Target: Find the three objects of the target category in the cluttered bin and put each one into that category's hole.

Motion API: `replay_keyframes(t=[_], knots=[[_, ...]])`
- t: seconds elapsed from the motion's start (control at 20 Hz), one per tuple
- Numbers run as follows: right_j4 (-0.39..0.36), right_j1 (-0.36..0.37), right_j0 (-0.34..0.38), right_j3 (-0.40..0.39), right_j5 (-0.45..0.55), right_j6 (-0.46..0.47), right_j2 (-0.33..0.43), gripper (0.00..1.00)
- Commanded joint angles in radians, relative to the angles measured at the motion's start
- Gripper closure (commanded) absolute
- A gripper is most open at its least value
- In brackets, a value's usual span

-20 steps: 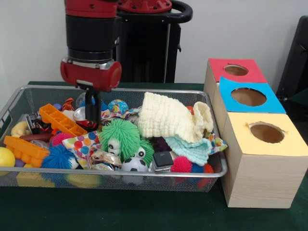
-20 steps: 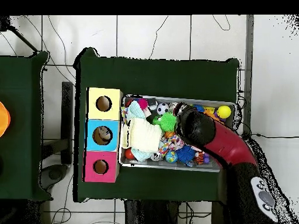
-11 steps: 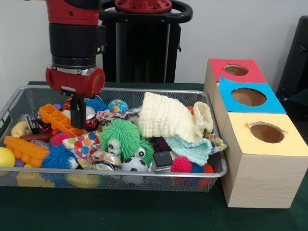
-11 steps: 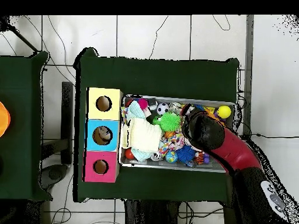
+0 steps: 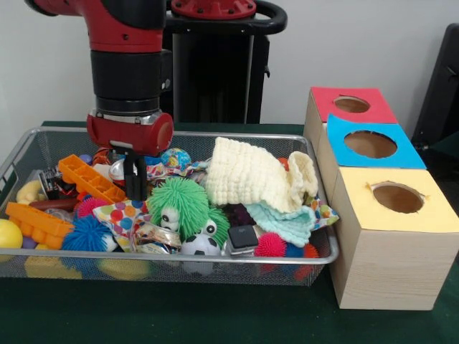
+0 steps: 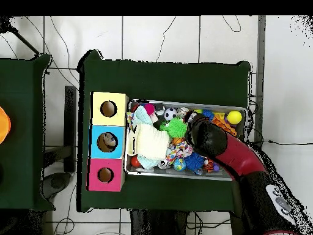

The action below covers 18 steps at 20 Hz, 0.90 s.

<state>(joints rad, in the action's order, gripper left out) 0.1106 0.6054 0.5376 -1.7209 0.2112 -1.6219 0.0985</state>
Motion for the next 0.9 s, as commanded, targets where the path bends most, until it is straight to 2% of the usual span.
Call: replay_keyframes(t=[0.05,0.2,0.6,0.9], knots=[[-0.043,-0.031,0.0,-0.006,0.015,-0.085,0.075,1.0],[-0.045,-0.043,0.005,0.013,0.028,-0.078,0.087,1.0],[-0.04,-0.002,0.012,-0.028,0.027,-0.092,0.098,1.0],[-0.027,0.03,0.002,-0.013,0.045,-0.109,0.058,1.0]])
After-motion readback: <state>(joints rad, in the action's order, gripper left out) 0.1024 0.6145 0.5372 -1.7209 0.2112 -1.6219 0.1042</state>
